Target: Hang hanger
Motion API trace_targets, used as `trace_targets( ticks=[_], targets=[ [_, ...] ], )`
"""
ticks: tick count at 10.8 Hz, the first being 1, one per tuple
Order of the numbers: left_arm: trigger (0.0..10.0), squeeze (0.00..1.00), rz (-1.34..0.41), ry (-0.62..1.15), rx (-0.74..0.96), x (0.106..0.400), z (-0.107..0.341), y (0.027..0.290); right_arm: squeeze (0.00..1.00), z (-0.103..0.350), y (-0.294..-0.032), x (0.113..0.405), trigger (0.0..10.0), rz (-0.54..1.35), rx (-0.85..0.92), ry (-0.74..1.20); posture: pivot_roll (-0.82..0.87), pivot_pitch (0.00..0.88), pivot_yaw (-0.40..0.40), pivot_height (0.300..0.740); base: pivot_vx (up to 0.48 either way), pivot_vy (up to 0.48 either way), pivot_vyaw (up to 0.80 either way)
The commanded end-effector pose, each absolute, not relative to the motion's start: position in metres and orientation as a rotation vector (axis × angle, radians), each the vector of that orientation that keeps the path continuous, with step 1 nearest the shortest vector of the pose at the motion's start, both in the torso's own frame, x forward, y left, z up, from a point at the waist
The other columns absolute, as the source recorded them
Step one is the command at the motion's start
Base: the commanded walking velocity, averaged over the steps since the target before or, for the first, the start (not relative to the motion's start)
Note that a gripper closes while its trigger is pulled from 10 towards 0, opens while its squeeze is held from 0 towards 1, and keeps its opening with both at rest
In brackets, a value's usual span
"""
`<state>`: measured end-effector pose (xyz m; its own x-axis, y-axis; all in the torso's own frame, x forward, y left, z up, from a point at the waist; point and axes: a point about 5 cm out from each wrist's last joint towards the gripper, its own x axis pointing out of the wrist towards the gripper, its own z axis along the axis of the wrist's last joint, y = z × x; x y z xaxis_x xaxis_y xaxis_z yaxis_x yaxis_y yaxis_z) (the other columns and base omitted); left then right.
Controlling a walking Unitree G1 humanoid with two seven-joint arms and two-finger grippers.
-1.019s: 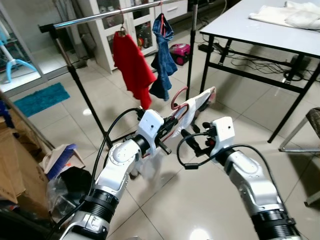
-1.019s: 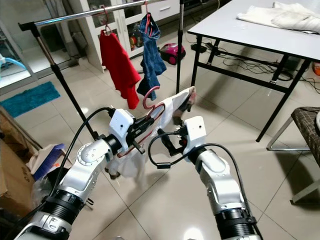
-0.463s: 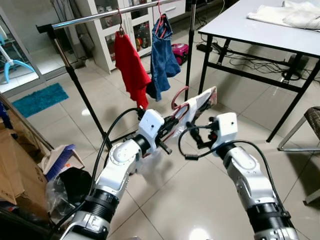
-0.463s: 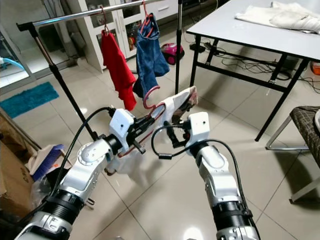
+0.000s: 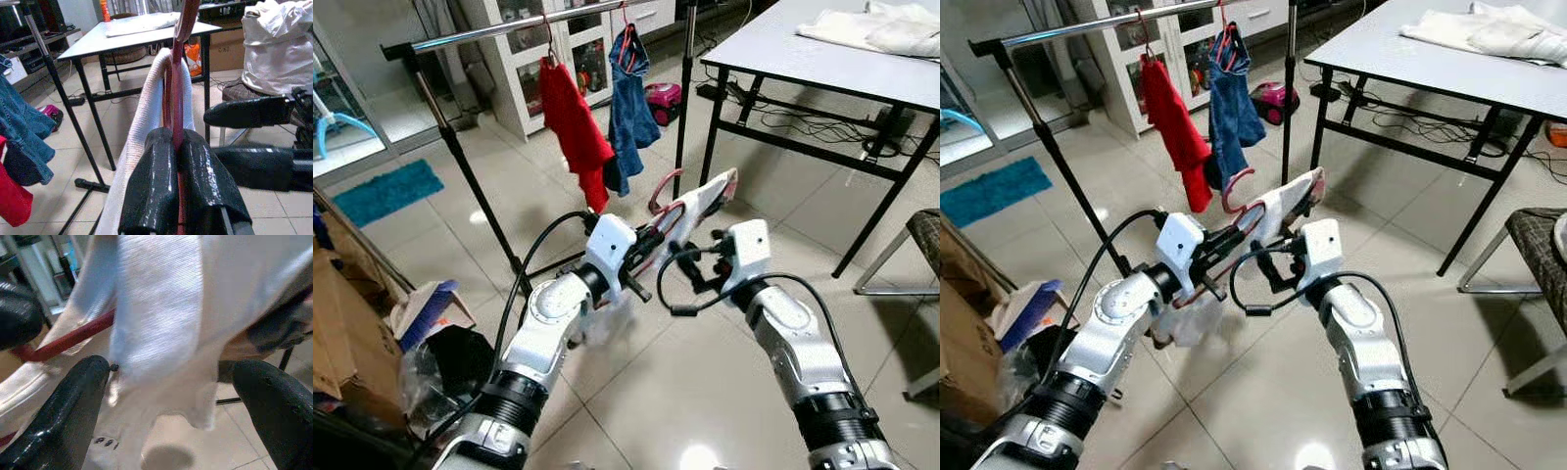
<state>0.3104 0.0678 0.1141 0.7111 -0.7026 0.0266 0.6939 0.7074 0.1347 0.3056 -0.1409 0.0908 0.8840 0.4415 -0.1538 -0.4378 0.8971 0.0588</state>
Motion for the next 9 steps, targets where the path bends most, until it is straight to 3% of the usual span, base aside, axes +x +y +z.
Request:
trace_targets(
  ticks=[1, 9],
  targets=[
    [10.0, 0.0, -0.775, -0.12, 0.13, 0.313, 0.122, 0.068, 0.0, 0.091, -0.146, 0.301, 10.0, 0.464, 0.014, 0.165, -0.06, 0.0, 0.071, 0.74, 0.0, 0.0, 0.0],
    [10.0, 0.0, -0.796, -0.13, 0.131, 0.315, 0.125, 0.064, 0.0, 0.091, -0.128, 0.304, 10.0, 0.516, 0.035, 0.156, -0.07, 0.0, 0.078, 0.74, 0.0, 0.0, 0.0]
  ],
)
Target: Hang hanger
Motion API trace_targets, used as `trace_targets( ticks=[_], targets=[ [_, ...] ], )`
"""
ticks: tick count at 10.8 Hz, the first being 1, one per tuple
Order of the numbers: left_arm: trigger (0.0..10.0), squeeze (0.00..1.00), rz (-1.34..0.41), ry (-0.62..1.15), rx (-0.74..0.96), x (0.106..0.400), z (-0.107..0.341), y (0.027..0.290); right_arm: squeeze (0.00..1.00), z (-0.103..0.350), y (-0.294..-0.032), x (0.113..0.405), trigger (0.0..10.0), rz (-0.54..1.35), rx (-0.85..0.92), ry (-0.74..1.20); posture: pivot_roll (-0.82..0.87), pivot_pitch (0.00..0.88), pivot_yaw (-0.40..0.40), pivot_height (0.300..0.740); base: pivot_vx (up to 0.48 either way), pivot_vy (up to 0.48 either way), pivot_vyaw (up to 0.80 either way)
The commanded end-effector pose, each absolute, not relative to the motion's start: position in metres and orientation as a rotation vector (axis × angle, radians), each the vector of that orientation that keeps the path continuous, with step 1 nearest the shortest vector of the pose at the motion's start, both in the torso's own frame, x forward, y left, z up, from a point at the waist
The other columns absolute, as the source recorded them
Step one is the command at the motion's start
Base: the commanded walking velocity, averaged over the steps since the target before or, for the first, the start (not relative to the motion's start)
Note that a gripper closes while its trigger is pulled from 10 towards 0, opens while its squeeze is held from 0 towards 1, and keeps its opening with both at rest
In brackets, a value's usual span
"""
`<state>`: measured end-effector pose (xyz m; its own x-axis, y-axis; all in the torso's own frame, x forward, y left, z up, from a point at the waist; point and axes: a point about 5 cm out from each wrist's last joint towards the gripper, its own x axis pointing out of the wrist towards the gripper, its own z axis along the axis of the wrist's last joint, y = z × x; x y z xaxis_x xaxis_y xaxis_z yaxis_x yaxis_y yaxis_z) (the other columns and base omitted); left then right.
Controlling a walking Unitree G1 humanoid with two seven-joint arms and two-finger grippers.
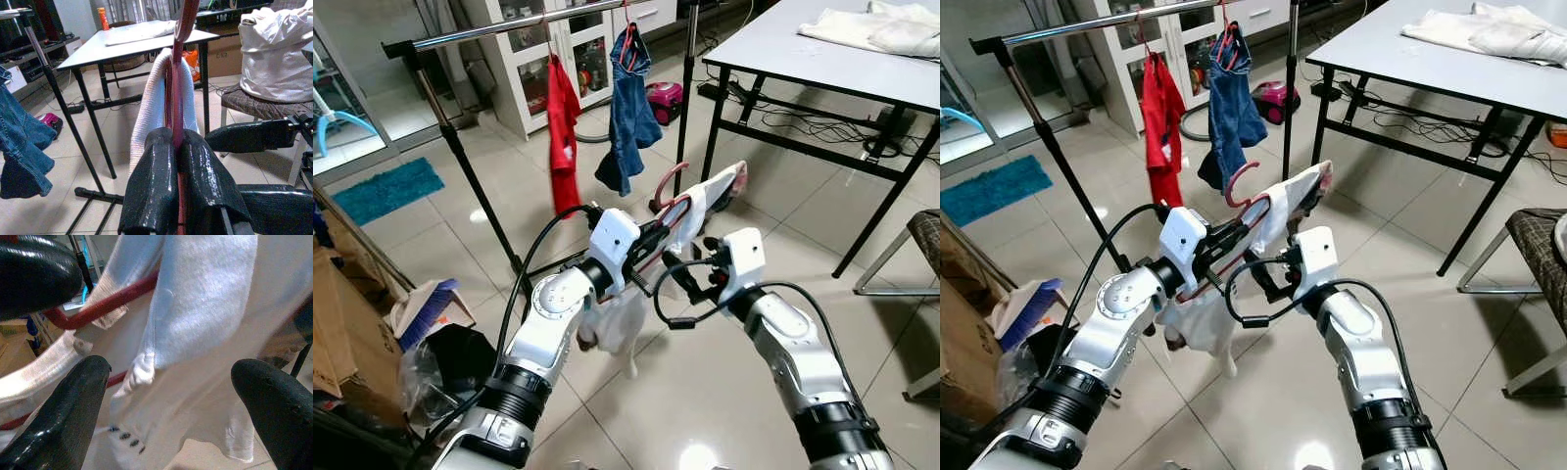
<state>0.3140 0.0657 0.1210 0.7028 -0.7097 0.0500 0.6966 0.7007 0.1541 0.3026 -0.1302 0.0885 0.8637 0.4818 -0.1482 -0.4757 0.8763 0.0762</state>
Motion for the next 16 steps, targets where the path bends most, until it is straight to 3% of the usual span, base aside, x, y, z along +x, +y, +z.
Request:
trace_targets(
  ticks=[1, 15, 16],
  targets=[
    [10.0, 0.0, -0.796, -0.13, 0.13, 0.315, 0.125, 0.064, 0.0, 0.092, -0.128, 0.307, 10.0, 0.501, 0.032, 0.147, -0.07, 0.0, 0.077, 0.74, 0.0, 0.0, 0.0],
    [10.0, 0.0, -0.805, -0.13, 0.109, 0.314, 0.125, 0.058, 0.0, 0.092, -0.126, 0.344, 10.0, 0.274, 0.044, 0.128, -0.06, 0.0, 0.074, 0.74, 0.0, 0.0, 0.0],
    [10.0, 0.0, -0.809, -0.133, 0.109, 0.314, 0.126, 0.056, 0.0, 0.095, -0.124, 0.348, 0.0, 0.246, 0.055, 0.121, -0.06, 0.0, 0.074, 0.74, 0.0, 0.0, 0.0]
  ],
)
